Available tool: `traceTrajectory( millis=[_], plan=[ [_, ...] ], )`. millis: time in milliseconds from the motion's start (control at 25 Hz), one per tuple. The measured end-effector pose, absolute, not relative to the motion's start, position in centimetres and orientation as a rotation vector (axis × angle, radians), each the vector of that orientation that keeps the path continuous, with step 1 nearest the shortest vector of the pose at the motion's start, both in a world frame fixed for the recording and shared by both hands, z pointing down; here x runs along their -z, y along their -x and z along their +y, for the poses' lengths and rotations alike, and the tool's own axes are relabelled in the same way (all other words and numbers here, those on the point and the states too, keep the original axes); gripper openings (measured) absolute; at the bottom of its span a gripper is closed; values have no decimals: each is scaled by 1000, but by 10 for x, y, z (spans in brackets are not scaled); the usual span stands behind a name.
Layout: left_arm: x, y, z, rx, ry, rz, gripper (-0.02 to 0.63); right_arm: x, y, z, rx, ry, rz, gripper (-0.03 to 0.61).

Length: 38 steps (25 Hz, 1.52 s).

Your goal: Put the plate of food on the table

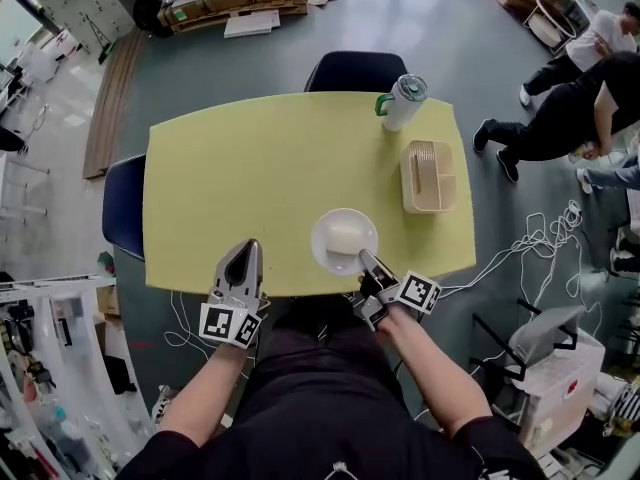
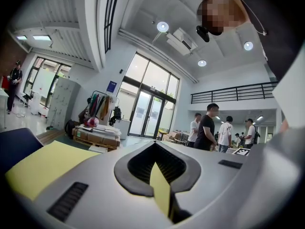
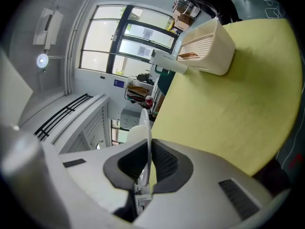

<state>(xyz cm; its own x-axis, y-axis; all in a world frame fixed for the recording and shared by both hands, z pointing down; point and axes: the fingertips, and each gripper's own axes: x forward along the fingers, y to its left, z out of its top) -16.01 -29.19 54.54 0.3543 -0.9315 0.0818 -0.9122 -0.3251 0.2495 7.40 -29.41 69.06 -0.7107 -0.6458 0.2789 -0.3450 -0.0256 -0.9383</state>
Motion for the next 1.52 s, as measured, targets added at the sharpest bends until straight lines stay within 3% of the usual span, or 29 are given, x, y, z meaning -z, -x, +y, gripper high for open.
traceTrajectory(
  millis=[920,1520],
  plan=[
    [-645,165,-289,51,-2267,-1654,8,-854,-69,-298,2009,1156,1932,28],
    [-678,148,-277,29,-2236,-1597,8,-893,-70,-295,2080,1227,1858,28]
  ],
)
